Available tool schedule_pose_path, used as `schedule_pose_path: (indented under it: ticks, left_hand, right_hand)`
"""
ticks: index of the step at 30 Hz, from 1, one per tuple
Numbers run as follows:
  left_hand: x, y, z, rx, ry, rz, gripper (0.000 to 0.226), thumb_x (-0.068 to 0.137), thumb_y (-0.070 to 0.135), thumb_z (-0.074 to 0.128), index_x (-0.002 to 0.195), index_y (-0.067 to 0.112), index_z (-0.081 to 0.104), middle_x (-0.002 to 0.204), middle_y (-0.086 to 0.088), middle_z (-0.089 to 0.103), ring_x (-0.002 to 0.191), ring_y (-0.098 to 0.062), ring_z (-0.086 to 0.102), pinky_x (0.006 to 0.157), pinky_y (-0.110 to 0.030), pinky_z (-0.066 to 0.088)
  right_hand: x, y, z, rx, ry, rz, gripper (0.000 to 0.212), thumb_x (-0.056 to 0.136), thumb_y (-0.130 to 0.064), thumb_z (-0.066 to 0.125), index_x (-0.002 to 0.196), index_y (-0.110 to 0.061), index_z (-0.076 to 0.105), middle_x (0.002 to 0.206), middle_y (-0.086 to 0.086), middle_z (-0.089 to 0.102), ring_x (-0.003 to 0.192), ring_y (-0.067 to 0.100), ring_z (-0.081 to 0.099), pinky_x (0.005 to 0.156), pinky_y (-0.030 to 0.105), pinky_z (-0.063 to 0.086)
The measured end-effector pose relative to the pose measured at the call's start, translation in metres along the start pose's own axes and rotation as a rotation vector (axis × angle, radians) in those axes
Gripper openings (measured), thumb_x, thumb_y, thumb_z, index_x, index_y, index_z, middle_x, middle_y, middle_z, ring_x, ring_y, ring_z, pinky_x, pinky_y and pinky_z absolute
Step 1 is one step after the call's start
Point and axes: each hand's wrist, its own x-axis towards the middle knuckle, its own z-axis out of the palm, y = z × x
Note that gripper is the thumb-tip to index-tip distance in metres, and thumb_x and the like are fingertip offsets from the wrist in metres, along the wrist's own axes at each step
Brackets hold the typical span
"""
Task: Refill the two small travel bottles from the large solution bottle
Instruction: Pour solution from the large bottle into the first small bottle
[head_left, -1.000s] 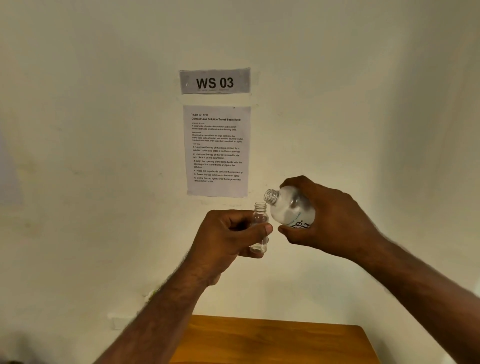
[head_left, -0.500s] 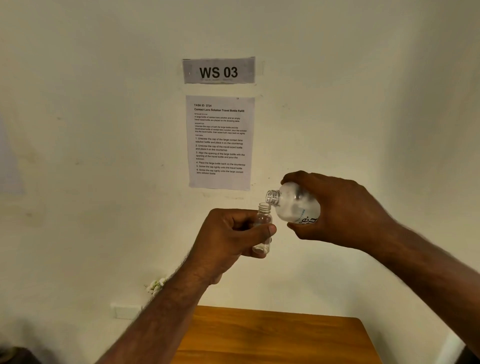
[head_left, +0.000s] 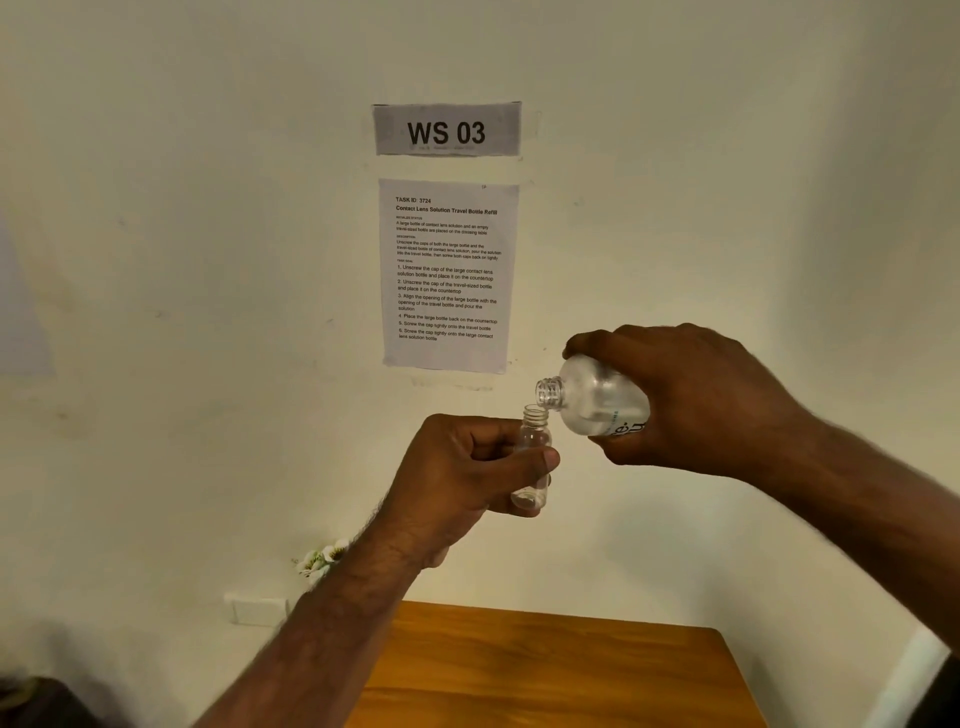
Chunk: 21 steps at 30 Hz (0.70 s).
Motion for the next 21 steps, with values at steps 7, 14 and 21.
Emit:
schedule_pose_path:
  ticks: [7, 14, 21]
  left_hand:
    - [0.000, 0.000, -0.003, -0.005, -0.006, -0.004, 0.013, 0.084, 0.004, 0.076, 0.096, 0.004, 0.079, 0.093, -0.032, 0.072, 0.077, -0.033, 0.073, 0.061, -0.035, 0.064]
    - [0.002, -0.002, -0.005, 0.019, 0.001, -0.014, 0.018, 0.085, 0.007, 0.077, 0.102, 0.003, 0.079, 0.092, -0.025, 0.076, 0.083, -0.039, 0.075, 0.060, -0.032, 0.062]
    - [0.003, -0.002, -0.006, 0.028, 0.007, -0.016, 0.020, 0.084, 0.008, 0.078, 0.104, 0.003, 0.079, 0.091, -0.021, 0.078, 0.082, -0.033, 0.077, 0.061, -0.035, 0.063]
  right_hand:
    - [0.005, 0.000, -0.001, -0.025, -0.015, -0.036, 0.070, 0.063, -0.049, 0.071, 0.128, -0.045, 0.046, 0.098, -0.016, 0.064, 0.083, 0.018, 0.061, 0.068, 0.028, 0.039]
    - [0.009, 0.002, 0.000, -0.056, 0.000, -0.068, 0.070, 0.062, -0.049, 0.069, 0.128, -0.042, 0.047, 0.096, -0.015, 0.064, 0.082, 0.019, 0.061, 0.069, 0.030, 0.044]
    - [0.011, 0.003, -0.002, -0.063, 0.009, -0.087, 0.071, 0.061, -0.048, 0.069, 0.129, -0.042, 0.047, 0.095, -0.014, 0.064, 0.080, 0.020, 0.061, 0.071, 0.033, 0.048]
